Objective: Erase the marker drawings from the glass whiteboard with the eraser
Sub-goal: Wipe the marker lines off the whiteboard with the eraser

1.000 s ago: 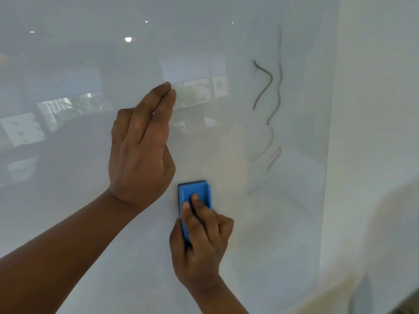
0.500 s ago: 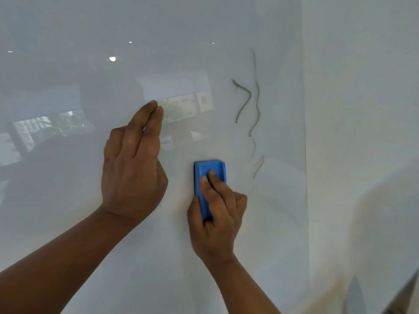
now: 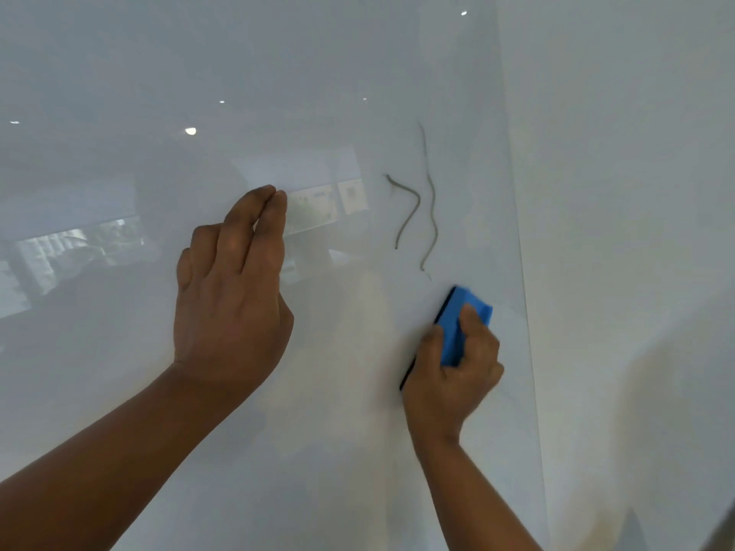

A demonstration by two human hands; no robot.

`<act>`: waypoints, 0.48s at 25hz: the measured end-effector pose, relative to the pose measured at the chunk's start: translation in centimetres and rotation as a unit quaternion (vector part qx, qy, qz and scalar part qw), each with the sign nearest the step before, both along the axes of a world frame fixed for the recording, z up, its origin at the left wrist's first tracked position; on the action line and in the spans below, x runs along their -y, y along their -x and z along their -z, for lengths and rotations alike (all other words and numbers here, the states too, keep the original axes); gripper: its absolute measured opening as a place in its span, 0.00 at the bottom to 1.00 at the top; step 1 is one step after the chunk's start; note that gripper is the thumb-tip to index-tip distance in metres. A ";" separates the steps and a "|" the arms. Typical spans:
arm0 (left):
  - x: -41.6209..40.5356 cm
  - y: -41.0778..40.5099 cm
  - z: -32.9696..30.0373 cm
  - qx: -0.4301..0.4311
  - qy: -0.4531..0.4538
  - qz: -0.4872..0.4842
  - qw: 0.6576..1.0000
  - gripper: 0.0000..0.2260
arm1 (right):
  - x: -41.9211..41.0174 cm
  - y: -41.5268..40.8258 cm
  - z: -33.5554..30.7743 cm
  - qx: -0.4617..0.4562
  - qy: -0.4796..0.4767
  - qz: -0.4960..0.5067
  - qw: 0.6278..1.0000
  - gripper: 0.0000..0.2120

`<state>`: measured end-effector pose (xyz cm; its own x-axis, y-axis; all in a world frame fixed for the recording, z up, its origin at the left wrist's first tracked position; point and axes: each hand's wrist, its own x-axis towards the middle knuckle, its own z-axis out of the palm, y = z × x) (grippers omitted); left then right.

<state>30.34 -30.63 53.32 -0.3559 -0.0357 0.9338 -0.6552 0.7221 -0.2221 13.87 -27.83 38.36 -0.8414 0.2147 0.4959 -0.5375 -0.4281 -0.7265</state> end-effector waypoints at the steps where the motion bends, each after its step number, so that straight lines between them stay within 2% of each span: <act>1: 0.0 0.2 -0.3 0.005 -0.003 0.004 1.000 0.34 | 0.3 0.2 -1.5 0.007 0.006 -0.003 1.000 0.19; 3: -0.1 0.6 -1.0 0.003 -0.010 0.014 1.000 0.35 | 0.3 -1.1 -1.7 -0.035 -0.020 -0.006 0.999 0.21; 5: -0.1 0.9 -1.5 0.001 -0.015 0.016 1.000 0.35 | -0.7 -2.1 1.0 -0.080 -0.039 0.002 0.996 0.21; 7: -0.2 1.3 -2.1 0.004 -0.014 0.015 1.000 0.36 | -1.4 -0.7 0.3 -0.021 -0.017 -0.005 1.000 0.21; 8: -0.2 1.5 -2.5 0.007 -0.012 0.015 1.000 0.36 | -0.8 0.6 -1.8 0.025 0.003 -0.016 1.000 0.20; 9: -0.2 1.8 -2.8 0.009 -0.010 0.016 1.000 0.36 | -0.2 0.9 -4.7 0.030 0.023 -0.016 0.999 0.19; 11: -0.1 2.3 -3.5 0.006 -0.010 0.013 1.000 0.35 | 0.3 -0.8 -9.1 -0.040 0.008 -0.014 0.999 0.20; 12: -0.1 2.4 -3.8 0.007 -0.011 0.010 1.000 0.34 | 0.5 -2.1 -9.2 -0.087 -0.013 -0.008 0.996 0.20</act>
<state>27.92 -30.53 57.16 -0.3697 -0.0483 0.9279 -0.6370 0.7402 -0.2153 15.94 -28.36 47.60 -0.7459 0.1866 0.6394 -0.6489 -0.4200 -0.6344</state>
